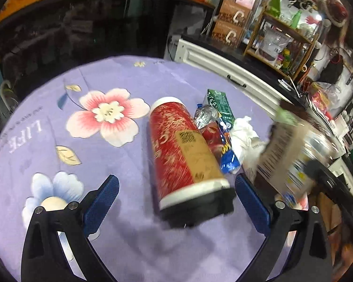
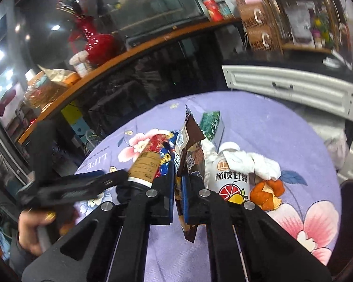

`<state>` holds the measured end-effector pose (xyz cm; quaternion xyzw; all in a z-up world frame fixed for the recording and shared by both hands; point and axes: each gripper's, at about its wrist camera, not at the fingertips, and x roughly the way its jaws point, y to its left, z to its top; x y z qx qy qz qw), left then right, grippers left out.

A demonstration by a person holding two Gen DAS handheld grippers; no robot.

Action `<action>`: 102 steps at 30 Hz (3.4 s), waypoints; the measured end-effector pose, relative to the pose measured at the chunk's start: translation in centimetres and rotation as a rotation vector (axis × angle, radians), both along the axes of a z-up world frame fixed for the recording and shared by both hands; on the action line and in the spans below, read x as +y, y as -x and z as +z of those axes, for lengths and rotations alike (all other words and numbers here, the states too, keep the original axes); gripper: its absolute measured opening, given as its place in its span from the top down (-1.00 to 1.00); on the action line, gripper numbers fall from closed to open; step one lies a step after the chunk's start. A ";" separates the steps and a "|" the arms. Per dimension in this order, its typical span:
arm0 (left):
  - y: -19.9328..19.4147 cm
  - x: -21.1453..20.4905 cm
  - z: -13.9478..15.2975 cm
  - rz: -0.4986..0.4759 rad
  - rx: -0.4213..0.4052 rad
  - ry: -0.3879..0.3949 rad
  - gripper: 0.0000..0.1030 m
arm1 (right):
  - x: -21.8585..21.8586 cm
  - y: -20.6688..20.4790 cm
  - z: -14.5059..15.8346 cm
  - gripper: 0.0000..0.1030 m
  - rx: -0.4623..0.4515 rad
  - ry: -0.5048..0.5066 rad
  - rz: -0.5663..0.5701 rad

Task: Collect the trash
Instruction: 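Grasp the brown snack wrapper with the right tool while the left tool grasps the red cup, then carry the brown wrapper and red cup to the bin and release both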

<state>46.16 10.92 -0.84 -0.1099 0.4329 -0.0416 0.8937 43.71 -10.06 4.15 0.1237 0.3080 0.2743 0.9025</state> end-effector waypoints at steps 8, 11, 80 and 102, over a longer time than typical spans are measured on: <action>-5.0 0.7 -1.3 0.022 0.130 0.051 -0.87 | -0.6 2.9 1.4 0.88 -0.082 0.038 0.014; -6.8 0.9 -1.8 -0.004 0.185 0.093 -0.81 | -1.0 3.9 1.4 0.88 -0.104 0.057 0.015; 11.3 -27.0 3.2 -0.478 -0.284 0.145 -0.39 | -31.8 10.9 -12.9 0.88 0.141 0.070 -0.453; 8.9 -37.4 -5.2 -0.595 -0.120 0.034 -0.39 | -36.1 8.7 -21.5 0.06 0.253 0.138 -0.618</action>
